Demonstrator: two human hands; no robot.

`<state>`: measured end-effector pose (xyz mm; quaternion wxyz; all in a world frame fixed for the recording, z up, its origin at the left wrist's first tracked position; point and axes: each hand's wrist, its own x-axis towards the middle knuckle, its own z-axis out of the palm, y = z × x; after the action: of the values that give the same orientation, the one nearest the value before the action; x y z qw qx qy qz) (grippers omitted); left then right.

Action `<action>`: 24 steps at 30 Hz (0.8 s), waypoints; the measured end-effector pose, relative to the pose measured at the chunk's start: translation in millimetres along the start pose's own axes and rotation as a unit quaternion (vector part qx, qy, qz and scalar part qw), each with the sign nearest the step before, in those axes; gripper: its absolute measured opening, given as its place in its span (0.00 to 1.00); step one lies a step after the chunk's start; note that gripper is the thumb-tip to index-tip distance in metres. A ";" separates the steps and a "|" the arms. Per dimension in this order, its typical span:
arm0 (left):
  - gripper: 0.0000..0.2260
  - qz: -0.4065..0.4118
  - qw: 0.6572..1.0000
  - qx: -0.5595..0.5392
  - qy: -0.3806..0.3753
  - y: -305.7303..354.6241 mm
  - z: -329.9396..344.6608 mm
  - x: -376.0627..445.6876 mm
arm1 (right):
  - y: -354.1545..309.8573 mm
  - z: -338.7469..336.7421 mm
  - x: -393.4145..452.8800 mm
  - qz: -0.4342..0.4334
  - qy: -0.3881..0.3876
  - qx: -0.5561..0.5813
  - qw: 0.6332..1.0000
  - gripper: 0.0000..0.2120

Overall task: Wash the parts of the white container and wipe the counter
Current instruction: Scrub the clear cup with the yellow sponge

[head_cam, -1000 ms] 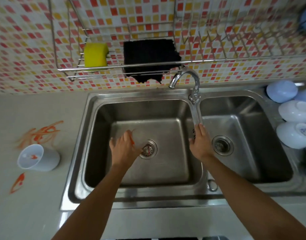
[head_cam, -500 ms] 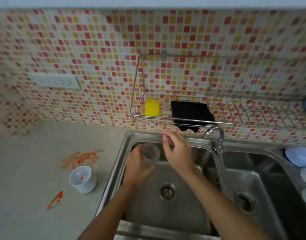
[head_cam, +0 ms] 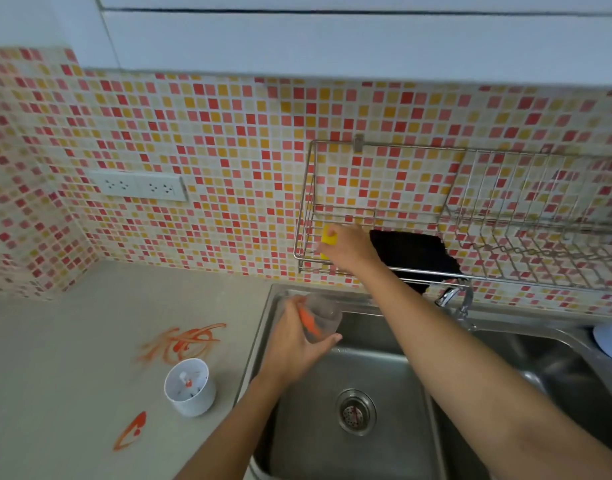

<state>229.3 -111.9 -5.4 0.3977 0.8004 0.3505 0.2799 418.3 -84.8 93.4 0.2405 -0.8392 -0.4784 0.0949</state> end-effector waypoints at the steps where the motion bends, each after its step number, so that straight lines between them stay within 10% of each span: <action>1: 0.40 -0.003 1.000 -0.003 -0.007 -0.9 -0.4 0.5 | -1.2 0.2 2.5 0.011 -0.005 0.009 1.000 0.20; 9: 0.39 -0.012 0.998 -0.041 -0.048 -13.3 3.2 6.5 | -1.8 7.5 13.8 0.048 0.050 0.054 0.996 0.13; 18: 0.37 0.016 0.998 0.027 -0.056 -35.4 15.5 8.3 | 15.5 -21.5 -74.0 -0.150 0.207 0.271 0.928 0.20; 24: 0.33 0.064 0.995 0.015 -0.070 -31.8 22.5 11.1 | 76.5 28.1 -140.2 -0.150 0.142 0.175 0.963 0.23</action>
<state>241.6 -99.1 -41.9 0.3900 0.8448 0.2738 0.2432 391.8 -227.6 21.3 0.4607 -0.7073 -0.5359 0.0200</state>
